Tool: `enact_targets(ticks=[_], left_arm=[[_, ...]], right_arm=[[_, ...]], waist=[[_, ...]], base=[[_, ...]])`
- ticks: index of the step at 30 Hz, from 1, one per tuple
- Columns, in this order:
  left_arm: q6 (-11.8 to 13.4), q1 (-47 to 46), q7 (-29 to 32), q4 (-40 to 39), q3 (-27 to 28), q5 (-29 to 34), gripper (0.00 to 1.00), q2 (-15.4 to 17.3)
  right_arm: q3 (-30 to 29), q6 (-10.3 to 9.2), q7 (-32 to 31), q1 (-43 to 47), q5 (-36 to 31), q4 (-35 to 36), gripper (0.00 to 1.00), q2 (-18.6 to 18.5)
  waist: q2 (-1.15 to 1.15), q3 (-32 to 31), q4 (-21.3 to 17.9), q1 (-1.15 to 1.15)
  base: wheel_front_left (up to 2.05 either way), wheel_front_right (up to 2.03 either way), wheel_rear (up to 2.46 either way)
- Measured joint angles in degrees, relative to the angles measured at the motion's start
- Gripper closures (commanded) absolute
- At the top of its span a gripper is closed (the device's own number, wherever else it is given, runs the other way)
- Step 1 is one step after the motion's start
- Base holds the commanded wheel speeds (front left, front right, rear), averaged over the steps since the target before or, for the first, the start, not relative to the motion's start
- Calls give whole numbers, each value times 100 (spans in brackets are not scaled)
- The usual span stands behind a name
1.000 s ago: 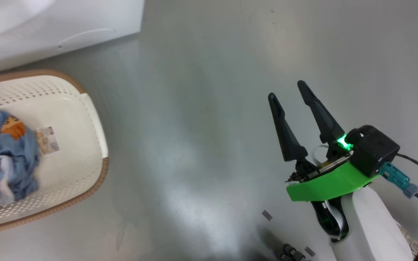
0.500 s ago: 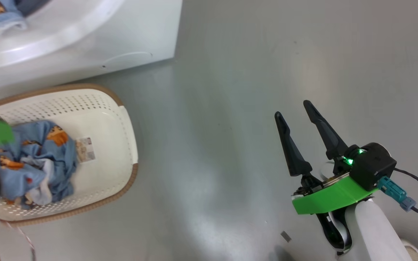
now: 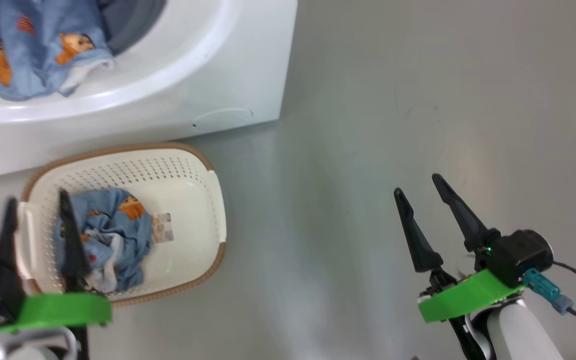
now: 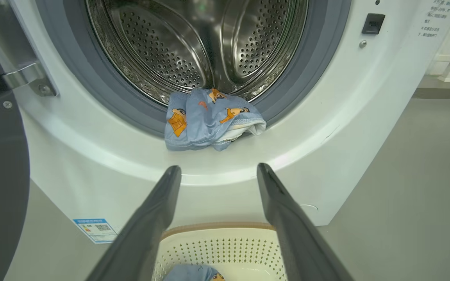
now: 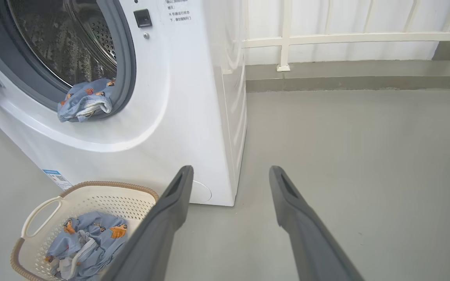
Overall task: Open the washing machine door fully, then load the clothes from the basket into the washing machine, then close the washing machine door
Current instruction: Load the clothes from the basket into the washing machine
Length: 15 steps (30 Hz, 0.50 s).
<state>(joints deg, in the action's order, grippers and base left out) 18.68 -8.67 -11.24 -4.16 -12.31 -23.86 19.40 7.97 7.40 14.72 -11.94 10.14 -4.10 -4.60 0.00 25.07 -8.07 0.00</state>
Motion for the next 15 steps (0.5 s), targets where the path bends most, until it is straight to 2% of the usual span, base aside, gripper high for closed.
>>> enact_targets(ticks=[15], left_arm=[[46,751,-19,158,-405,-65,0,-313]], right_arm=[[-58,0,-71,417,-57,-25,0,-56]], waist=[[0,-765,379,0]], base=[[0,0,0]])
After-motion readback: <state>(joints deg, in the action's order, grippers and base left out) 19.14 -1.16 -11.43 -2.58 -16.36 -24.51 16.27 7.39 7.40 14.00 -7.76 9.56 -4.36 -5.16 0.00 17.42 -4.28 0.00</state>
